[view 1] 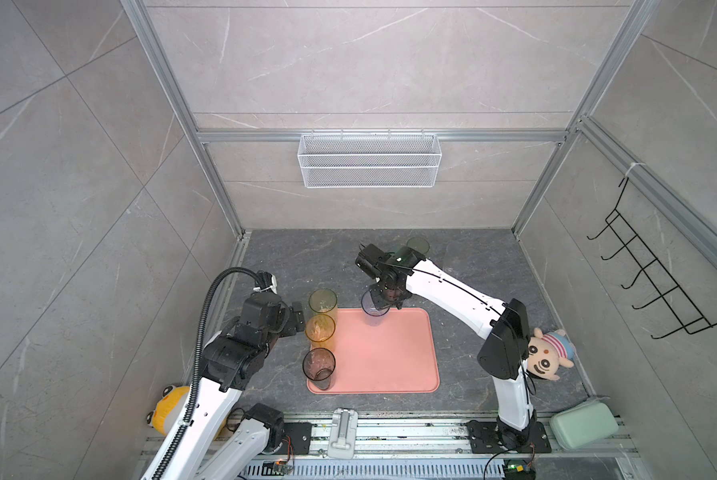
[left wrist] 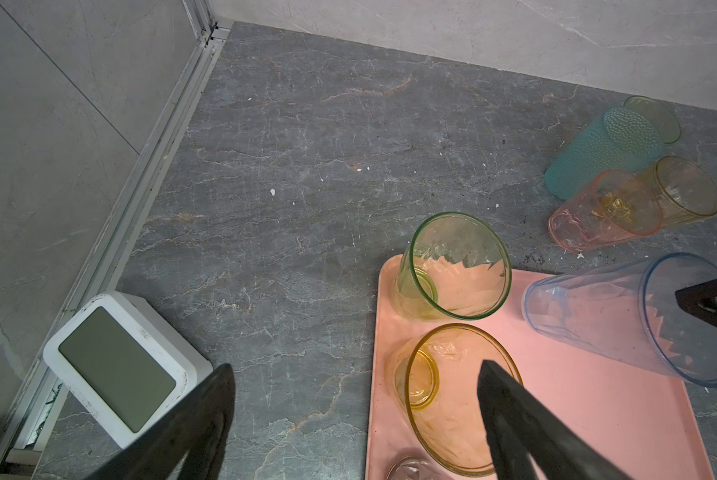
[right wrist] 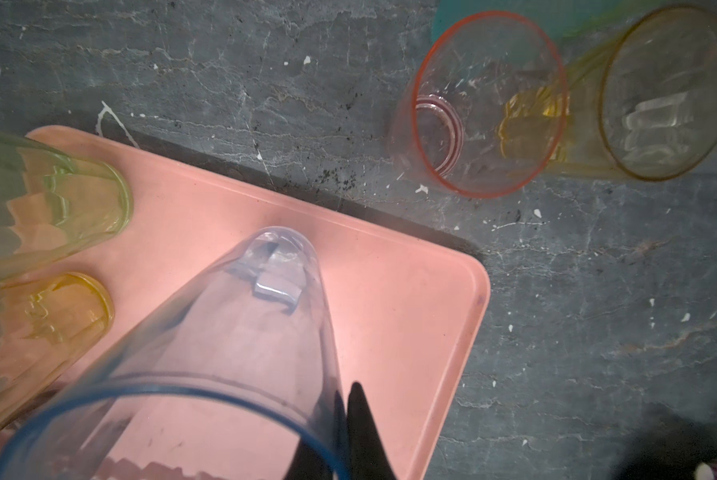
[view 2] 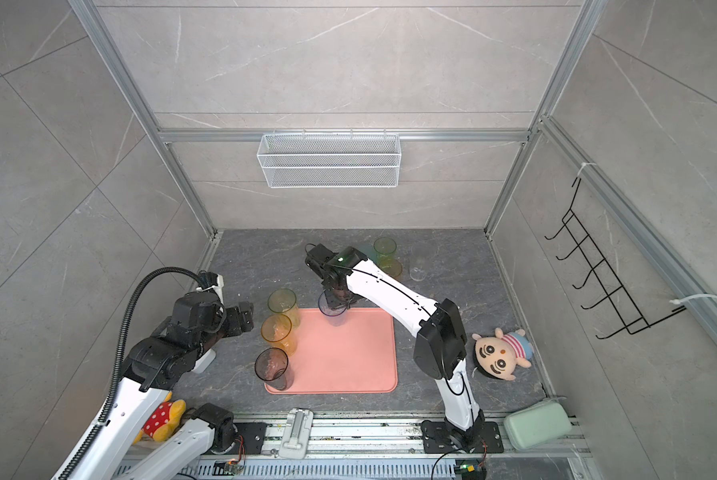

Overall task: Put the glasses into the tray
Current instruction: 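Lower the light blue cup onto the tray beside the green cup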

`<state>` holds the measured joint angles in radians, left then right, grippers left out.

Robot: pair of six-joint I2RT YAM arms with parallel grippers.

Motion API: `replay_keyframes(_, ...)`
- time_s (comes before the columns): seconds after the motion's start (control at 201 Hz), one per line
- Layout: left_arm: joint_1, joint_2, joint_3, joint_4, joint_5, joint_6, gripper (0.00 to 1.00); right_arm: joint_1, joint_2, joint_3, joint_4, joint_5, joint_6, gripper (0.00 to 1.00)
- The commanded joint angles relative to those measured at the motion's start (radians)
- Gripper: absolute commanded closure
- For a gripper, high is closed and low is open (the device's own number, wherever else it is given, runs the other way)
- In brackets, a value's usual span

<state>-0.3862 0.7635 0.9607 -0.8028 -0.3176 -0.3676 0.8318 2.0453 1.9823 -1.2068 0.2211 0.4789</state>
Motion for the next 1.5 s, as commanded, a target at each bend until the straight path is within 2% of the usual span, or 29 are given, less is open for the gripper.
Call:
replay_keyframes(0.0, -0.002, 0.0, -0.002, 0.008, -0.021, -0.007, 0.09, 0.006, -0.046, -0.032, 0.051, -0.021, 0.03, 1.0)
replay_keyframes(0.513, -0.002, -0.003, 0.0, 0.007, -0.025, -0.008, 0.09, 0.004, -0.019, -0.073, 0.087, -0.019, 0.049, 1.0)
replay_keyframes(1.075, -0.002, 0.002, -0.002, 0.008, -0.019, -0.008, 0.09, 0.001, 0.012, -0.06, 0.032, 0.008, 0.068, 1.0)
replay_keyframes(1.494, -0.002, 0.001, -0.003, 0.011, -0.017, -0.011, 0.09, -0.01, 0.015, -0.055, 0.024, -0.034, 0.057, 0.85)
